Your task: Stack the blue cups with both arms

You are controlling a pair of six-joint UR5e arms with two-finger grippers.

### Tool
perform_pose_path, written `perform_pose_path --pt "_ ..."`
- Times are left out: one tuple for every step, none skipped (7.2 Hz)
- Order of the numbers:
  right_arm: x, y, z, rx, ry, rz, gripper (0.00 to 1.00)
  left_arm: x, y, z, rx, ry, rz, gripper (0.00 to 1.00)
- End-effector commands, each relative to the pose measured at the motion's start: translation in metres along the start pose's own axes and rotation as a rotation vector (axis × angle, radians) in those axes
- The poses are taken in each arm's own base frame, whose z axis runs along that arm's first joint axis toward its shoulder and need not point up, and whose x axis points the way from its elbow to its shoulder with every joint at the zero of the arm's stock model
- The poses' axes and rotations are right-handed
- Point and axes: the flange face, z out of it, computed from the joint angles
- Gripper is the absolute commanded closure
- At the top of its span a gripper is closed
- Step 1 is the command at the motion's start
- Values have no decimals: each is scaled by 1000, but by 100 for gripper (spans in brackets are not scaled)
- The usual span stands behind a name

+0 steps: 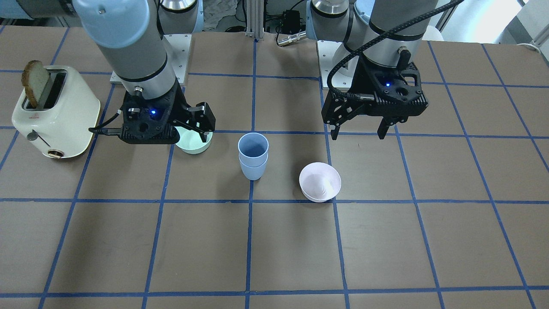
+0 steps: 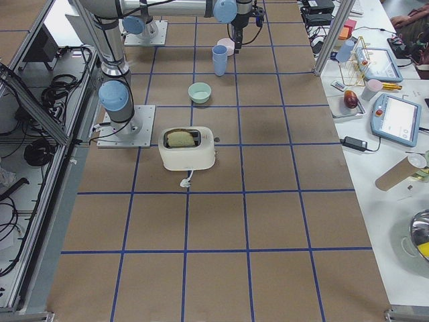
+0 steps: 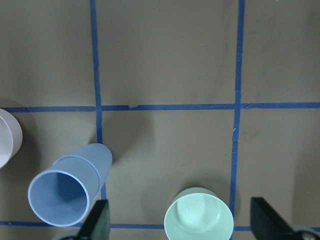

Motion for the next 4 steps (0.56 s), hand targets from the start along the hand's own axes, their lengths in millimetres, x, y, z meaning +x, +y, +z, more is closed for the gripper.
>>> perform_pose_path --pt "63 15 -36 -12 -2 -42 0 0 1 0 0 0 0 0" --pt "71 32 -42 -22 2 -45 0 0 1 0 0 0 0 0" --pt "72 55 -48 -11 36 -42 0 1 2 0 0 0 1 0" --pt "72 80 -47 -34 47 -41 0 1 2 0 0 0 1 0"
